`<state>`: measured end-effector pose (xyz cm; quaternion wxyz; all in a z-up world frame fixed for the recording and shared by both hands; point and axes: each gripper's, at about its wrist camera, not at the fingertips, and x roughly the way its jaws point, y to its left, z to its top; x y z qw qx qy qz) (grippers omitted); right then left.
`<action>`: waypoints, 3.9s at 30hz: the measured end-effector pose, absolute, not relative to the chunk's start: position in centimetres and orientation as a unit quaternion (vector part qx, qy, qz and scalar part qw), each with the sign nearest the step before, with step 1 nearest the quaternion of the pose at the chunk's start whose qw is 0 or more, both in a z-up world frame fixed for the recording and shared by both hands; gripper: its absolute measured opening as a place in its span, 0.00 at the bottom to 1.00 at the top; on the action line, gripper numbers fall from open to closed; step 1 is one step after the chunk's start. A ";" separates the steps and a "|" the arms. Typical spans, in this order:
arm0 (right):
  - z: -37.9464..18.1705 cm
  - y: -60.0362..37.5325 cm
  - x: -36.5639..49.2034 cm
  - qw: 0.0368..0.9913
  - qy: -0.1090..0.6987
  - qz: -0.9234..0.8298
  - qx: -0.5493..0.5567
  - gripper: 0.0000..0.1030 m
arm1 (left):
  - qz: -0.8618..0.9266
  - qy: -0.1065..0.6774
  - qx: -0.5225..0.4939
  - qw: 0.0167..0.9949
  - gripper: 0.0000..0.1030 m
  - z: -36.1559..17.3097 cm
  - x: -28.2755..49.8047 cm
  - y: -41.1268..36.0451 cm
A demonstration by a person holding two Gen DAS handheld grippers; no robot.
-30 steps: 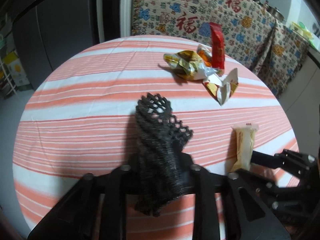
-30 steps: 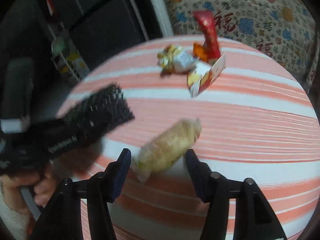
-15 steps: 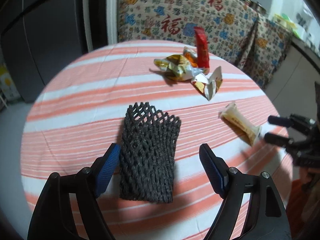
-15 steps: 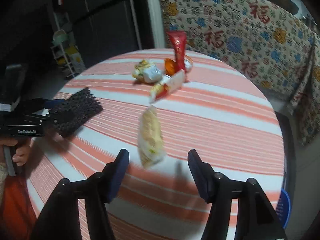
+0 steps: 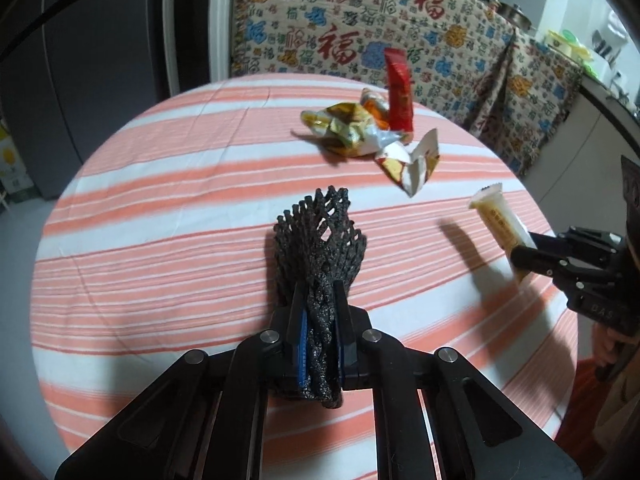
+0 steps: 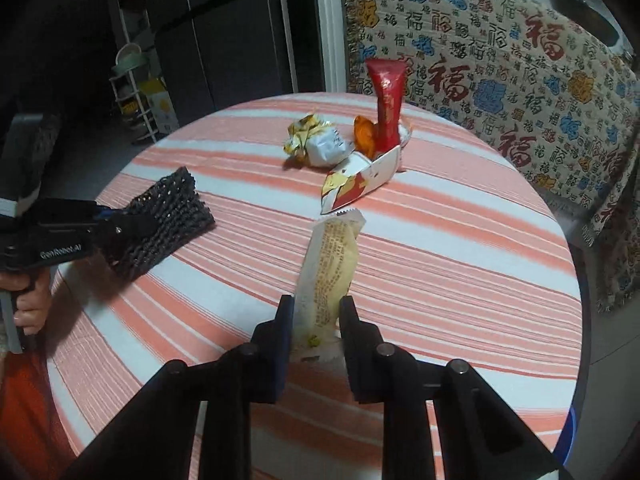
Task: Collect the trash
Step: 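Carry the net sleeve and bread roll over the blue wastebasket with both tools, then open both tools to drop the sleeve and roll into the wastebasket, then move both tools back over the table toward the remaining wrappers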
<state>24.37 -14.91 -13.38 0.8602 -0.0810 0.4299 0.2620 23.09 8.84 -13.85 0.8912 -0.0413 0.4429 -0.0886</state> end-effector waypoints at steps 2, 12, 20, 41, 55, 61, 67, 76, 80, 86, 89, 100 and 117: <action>-13.2 -15.8 24.2 0.863 0.430 0.255 -0.075 0.22 | -0.090 0.437 -0.046 0.894 0.08 -13.5 22.9 8.2; -11.1 -21.5 24.1 0.878 0.421 0.226 -0.031 0.22 | -0.131 0.415 -0.037 0.900 0.08 -10.1 21.8 2.1; -9.4 -29.9 23.0 0.900 0.403 0.167 0.004 0.22 | -0.205 0.404 -0.020 0.891 0.08 -8.0 22.9 -8.4; -15.0 -53.6 20.1 0.884 0.455 -0.040 0.100 0.22 | -0.358 0.445 -0.012 0.821 0.08 -14.7 27.2 -34.8; -19.5 -56.9 20.3 0.868 0.486 -0.044 0.095 0.22 | -0.368 0.477 -0.016 0.798 0.09 -19.0 28.3 -40.0; -21.2 -57.2 20.2 0.862 0.497 -0.041 0.092 0.22 | -0.368 0.485 -0.013 0.793 0.09 -20.5 29.1 -41.4; -22.5 -57.5 20.3 0.859 0.502 -0.042 0.091 0.24 | -0.367 0.491 -0.013 0.790 0.24 -21.6 29.8 -42.2; -23.5 -57.2 20.7 0.858 0.506 -0.049 0.077 0.37 | -0.363 0.491 -0.012 0.792 0.57 -22.4 30.3 -42.6; -22.6 -57.2 20.6 0.863 0.496 -0.056 0.076 0.43 | -0.364 0.492 -0.016 0.791 0.57 -22.1 30.2 -42.4; -20.6 -56.9 20.3 0.878 0.471 -0.063 0.066 0.44 | -0.367 0.485 -0.023 0.793 0.58 -19.9 29.3 -41.2; -19.1 -56.3 20.4 0.887 0.453 -0.071 0.054 0.44 | -0.365 0.476 -0.033 0.799 0.66 -17.8 28.1 -39.0; -11.8 -44.4 22.2 0.929 0.369 0.023 -0.005 0.47 | -0.237 0.470 -0.026 0.850 0.81 -13.4 24.0 -18.8; -12.4 -20.2 26.0 0.896 0.403 0.187 -0.015 0.47 | -0.077 0.407 -0.079 0.907 0.81 -13.1 32.9 4.2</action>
